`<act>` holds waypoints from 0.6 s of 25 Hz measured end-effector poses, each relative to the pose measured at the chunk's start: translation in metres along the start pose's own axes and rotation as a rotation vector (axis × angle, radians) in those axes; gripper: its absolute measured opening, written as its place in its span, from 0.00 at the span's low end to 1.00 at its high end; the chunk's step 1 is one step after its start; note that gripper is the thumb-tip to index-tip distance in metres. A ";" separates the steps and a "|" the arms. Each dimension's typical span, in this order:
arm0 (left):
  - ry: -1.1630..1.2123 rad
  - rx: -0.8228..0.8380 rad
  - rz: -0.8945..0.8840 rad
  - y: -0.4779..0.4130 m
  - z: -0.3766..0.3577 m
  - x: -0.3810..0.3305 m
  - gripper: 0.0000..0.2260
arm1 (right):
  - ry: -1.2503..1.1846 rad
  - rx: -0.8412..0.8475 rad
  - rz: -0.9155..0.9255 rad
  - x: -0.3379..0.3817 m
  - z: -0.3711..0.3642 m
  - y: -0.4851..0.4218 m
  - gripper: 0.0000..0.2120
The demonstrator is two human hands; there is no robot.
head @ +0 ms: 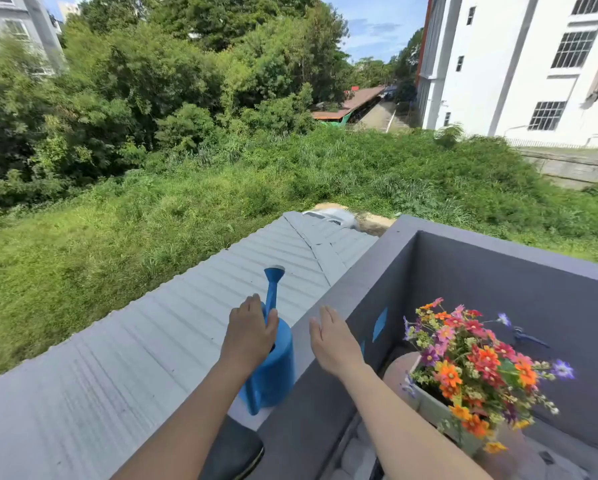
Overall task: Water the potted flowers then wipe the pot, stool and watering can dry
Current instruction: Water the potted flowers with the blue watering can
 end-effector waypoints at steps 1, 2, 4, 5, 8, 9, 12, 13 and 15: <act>0.012 -0.018 0.035 0.005 -0.004 0.008 0.14 | -0.043 0.024 -0.006 0.003 -0.010 -0.006 0.28; 0.089 -0.048 0.058 0.008 -0.006 0.015 0.15 | -0.088 0.035 -0.002 0.005 -0.018 -0.012 0.28; 0.244 -0.062 0.072 0.022 -0.015 0.019 0.17 | -0.145 0.061 -0.006 0.009 -0.040 -0.021 0.29; 0.339 -0.078 0.097 0.026 -0.018 0.019 0.17 | -0.166 0.058 -0.012 0.010 -0.049 -0.025 0.29; 0.523 -0.191 0.248 0.036 -0.021 0.023 0.15 | -0.221 0.044 -0.037 0.007 -0.070 -0.032 0.28; 0.540 -0.215 0.272 0.041 -0.026 0.025 0.13 | -0.246 0.028 -0.042 0.005 -0.077 -0.033 0.28; 0.609 -0.259 0.268 0.048 -0.037 0.028 0.12 | -0.326 -0.031 -0.054 0.003 -0.085 -0.029 0.26; 0.631 -0.255 0.258 0.046 -0.038 0.030 0.12 | -0.343 -0.043 -0.053 0.002 -0.085 -0.028 0.25; 0.648 -0.220 0.235 0.041 -0.035 0.032 0.13 | -0.363 -0.057 -0.056 0.002 -0.083 -0.025 0.25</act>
Point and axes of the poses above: each hand's wrist, its own y-axis away from the middle knuckle, its own z-axis out of the back of the hand, x = y × z, the point moved 4 cm from there along -y, towards the middle knuckle, and after that the axes turned 13 degrees about x, right-handed, at the moved point
